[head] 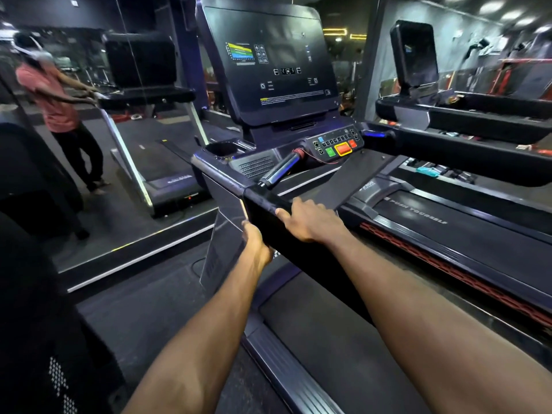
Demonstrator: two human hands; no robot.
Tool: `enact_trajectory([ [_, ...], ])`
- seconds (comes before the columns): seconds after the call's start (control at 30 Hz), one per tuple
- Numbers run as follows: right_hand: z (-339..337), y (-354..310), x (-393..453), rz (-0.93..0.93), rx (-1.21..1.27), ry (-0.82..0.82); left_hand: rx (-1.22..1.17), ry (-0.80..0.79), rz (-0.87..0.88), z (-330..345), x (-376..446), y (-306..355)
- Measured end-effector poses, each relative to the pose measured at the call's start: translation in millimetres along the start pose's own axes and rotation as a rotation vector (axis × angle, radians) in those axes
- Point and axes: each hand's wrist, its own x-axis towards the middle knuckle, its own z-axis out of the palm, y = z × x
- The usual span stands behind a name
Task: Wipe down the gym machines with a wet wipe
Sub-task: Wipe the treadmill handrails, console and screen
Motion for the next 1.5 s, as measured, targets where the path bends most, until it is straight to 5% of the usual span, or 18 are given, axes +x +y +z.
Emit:
enact_trajectory([
  [0.3,-2.2,-0.2,-4.5,0.015,0.058,-0.006,0.274,0.151,0.270,-9.3,-22.2,-22.7],
  [0.5,-8.9,5.8,-12.0,-0.009,0.306,0.117,0.409,0.256,0.467,-28.6,-57.1,-31.8],
  [0.67,-29.1,17.6,-23.2,-0.111,0.515,0.121,0.224,-0.006,0.598,0.1,-119.1,-26.2],
  [0.8,-56.0,37.8,-40.6,-0.262,0.559,0.030,0.361,-0.160,0.738,18.6,-142.3,-37.6],
  [1.0,-79.8,98.3,-66.9,-0.260,0.782,0.016,0.702,0.024,0.896,32.4,-176.0,-73.5],
  [1.2,-84.2,156.2,-107.3,-0.180,1.023,-0.119,0.803,-0.019,0.899,43.0,-222.2,-110.7],
  [1.33,-78.0,188.5,-137.9,-0.193,0.908,-0.189,0.937,-0.024,0.888,48.4,-254.3,-134.4],
  [1.5,-63.7,213.5,-179.5,-0.156,0.604,-0.026,1.183,-0.042,0.846,51.6,-291.6,-162.5],
])
